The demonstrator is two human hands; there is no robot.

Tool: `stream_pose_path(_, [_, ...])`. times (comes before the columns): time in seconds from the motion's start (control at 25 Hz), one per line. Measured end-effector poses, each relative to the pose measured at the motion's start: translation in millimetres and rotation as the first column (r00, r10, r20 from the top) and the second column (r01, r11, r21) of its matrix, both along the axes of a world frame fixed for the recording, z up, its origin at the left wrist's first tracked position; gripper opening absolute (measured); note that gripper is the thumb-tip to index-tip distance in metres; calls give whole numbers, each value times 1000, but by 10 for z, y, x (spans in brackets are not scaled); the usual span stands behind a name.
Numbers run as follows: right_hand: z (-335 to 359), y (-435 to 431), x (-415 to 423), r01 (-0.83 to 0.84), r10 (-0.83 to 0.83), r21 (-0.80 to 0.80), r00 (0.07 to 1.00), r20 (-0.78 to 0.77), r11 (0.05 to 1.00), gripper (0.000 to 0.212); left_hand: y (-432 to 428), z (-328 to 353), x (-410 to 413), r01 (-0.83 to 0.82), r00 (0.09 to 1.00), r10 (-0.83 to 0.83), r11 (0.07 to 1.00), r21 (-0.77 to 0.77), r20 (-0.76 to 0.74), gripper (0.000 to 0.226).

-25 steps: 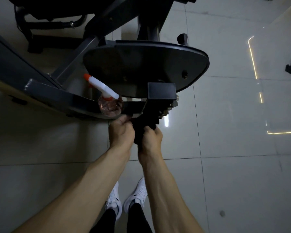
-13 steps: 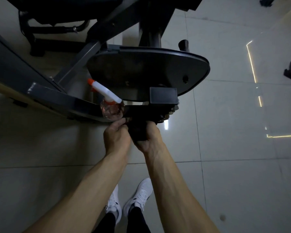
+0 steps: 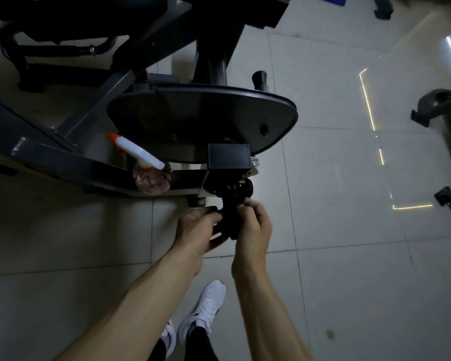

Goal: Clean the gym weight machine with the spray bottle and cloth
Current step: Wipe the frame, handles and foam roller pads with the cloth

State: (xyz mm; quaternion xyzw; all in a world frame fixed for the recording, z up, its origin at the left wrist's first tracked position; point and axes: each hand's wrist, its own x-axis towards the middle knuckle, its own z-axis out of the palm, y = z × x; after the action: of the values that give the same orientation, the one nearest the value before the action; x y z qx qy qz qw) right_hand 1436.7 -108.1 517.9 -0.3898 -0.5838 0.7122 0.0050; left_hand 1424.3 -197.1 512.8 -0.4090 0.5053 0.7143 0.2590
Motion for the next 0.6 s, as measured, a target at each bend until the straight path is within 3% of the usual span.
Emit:
stream_pose_path(0.08, [-112,-165,60,60,-59,-40,998,20,997,21,-75,-18,-48,-89,996,90,994,-69,7,22])
stream_pose_path(0.2, [-245,-399,-5,159,-154,55,984,-86,986,10,-254,-120,-143,-263,961,266,964,-40,74,15])
stream_pose_path(0.36, [-300,-641,-82,106,-22,484,984,-177,869,41,-354,-194,-181,-120,991,128,981,-153,46,20])
stream_pose_path(0.4, [-351,-623,-119,130,-35,522,981,-189,843,43,-357,-183,-194,-107,993,115,978,-177,34,18])
stream_pose_path(0.48, [-366,-574,-177,187,-102,383,967,-232,905,40,-380,-182,-235,-106,993,113,973,-205,19,15])
stream_pose_path(0.56, [-319,-581,-188,242,-225,67,955,-194,968,34,-412,-186,-268,-103,994,110,969,-226,22,13])
stream_pose_path(0.6, [-301,-592,-206,292,-298,-66,945,-132,954,32,-417,-203,-272,-108,993,117,968,-228,29,12])
